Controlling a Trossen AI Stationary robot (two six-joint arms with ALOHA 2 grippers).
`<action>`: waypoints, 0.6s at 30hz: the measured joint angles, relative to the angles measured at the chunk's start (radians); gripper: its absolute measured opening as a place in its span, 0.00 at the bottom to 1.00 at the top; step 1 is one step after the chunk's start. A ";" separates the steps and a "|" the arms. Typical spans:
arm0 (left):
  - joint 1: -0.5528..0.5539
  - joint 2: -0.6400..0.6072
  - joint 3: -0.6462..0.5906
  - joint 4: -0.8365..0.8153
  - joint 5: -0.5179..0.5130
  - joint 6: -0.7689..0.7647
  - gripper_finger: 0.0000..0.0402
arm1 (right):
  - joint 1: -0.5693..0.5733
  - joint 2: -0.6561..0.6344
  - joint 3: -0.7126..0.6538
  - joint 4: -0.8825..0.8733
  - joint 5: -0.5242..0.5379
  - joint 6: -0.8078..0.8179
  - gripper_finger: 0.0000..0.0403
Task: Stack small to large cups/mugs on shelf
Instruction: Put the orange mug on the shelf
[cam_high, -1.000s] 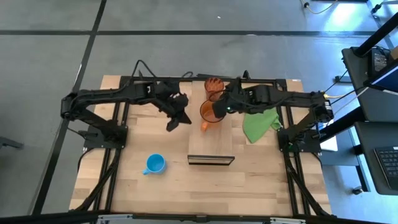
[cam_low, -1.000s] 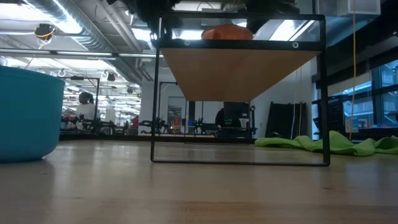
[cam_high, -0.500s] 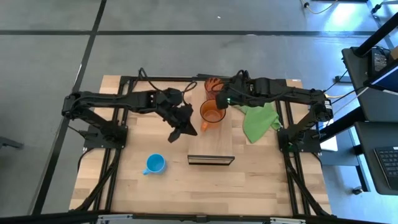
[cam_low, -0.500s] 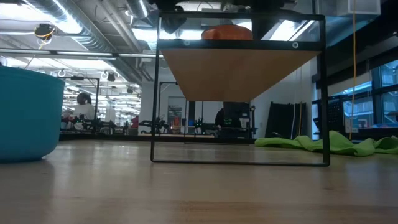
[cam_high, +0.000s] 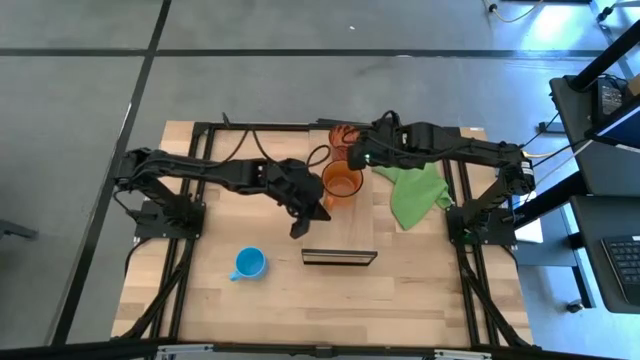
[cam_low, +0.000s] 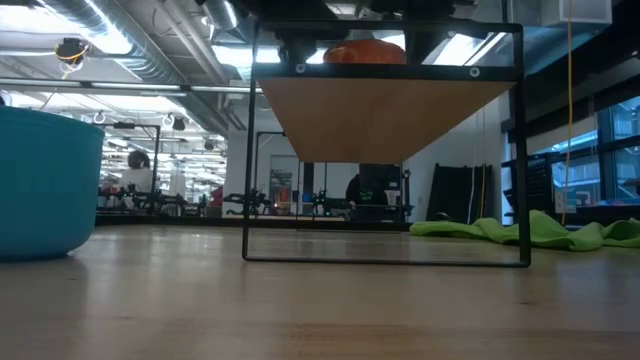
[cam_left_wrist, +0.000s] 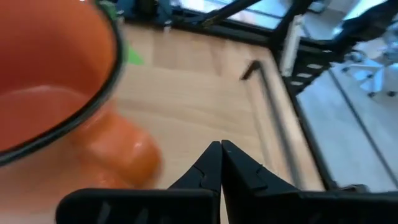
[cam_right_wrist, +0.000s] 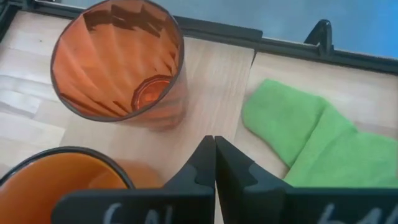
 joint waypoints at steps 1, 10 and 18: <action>0.000 0.007 0.000 -0.003 -0.011 0.000 0.00 | 0.001 0.000 0.000 0.000 -0.002 0.007 0.00; -0.004 0.017 0.000 0.018 -0.082 -0.001 0.00 | 0.016 0.000 0.000 0.000 -0.052 0.027 0.00; -0.003 0.017 0.000 -0.007 -0.105 0.001 0.00 | 0.048 0.001 0.000 0.001 -0.078 0.025 0.00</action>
